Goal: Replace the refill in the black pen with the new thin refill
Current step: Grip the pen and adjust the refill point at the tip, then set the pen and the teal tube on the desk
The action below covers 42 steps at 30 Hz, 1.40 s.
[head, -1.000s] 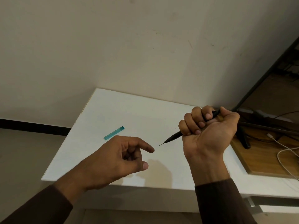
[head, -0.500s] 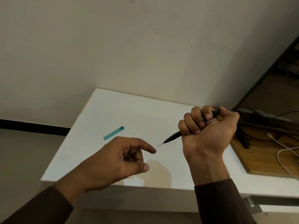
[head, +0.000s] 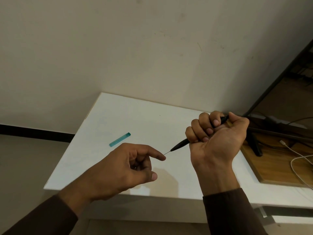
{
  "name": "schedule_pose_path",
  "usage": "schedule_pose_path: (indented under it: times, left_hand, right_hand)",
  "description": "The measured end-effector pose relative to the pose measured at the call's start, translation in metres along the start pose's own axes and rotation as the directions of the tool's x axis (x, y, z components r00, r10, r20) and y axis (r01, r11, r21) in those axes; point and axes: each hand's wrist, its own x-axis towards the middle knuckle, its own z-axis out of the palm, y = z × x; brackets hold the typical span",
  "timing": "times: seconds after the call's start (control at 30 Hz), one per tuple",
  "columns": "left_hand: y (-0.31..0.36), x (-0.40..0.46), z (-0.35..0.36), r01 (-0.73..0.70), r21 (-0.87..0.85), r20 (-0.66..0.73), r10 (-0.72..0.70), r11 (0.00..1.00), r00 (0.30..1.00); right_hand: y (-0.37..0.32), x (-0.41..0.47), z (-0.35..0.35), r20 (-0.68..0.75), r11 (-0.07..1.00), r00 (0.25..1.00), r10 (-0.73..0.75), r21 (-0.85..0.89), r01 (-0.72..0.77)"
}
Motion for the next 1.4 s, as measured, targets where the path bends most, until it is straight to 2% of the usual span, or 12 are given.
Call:
schedule_pose_path:
  times: [0.53,0.7,0.8,0.97,1.1,1.2,1.4]
  left_hand:
    - [-0.004,0.003,-0.001,-0.034,0.023,-0.024,0.035,0.999,0.999]
    - [-0.009,0.004,-0.008,-0.032,0.089,-0.094,0.04,0.996,0.995]
    - [-0.014,0.005,-0.016,-0.001,0.146,-0.184,0.029,0.989,0.982]
    - [-0.031,0.009,-0.033,0.141,0.307,-0.467,0.02,0.941,0.884]
    - [-0.044,0.016,-0.049,0.312,0.391,-0.643,0.014,0.866,0.766]
    - [-0.054,0.023,-0.055,0.4,0.384,-0.688,-0.031,0.832,0.725]
    - [-0.059,0.038,-0.042,0.482,0.365,-0.69,-0.117,0.796,0.715]
  right_hand:
    - [0.012,-0.002,0.004,0.011,0.997,0.997,0.082,-0.013,-0.082]
    - [0.016,0.002,0.002,-0.088,0.988,0.987,0.133,-0.063,-0.139]
    - [0.019,0.004,0.001,-0.182,0.964,0.972,0.15,-0.191,-0.185]
    - [0.027,0.007,-0.013,-0.225,0.83,0.957,0.183,-0.486,-0.273]
    - [0.032,0.014,-0.032,-0.23,0.651,0.964,0.135,-0.713,-0.262]
    - [0.038,0.019,-0.04,-0.26,0.603,0.959,0.117,-0.748,-0.276]
    - [0.053,0.026,-0.054,-0.296,0.509,0.949,0.106,-0.804,-0.307]
